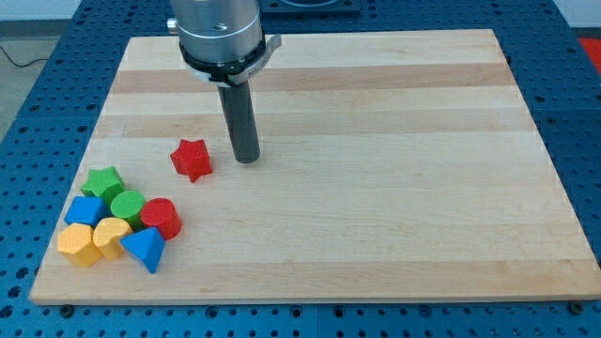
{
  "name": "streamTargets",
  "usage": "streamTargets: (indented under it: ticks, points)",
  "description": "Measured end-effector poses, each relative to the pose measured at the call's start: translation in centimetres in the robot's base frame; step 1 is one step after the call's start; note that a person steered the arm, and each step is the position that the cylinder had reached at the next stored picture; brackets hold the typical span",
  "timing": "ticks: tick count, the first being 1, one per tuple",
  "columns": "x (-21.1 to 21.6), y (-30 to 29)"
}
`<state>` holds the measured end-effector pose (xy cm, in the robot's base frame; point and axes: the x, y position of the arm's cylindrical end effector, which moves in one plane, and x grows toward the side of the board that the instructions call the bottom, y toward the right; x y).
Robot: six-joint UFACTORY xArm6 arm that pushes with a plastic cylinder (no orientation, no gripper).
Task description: Push the red star into the green circle
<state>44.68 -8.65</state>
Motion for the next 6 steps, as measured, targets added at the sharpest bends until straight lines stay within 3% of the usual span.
streamTargets:
  ticks: [2,4,5,6]
  points:
    - [2.6,-6.8]
    - [-2.2,-5.9]
    - [-3.4,-8.2]
    - [-1.5,-10.7]
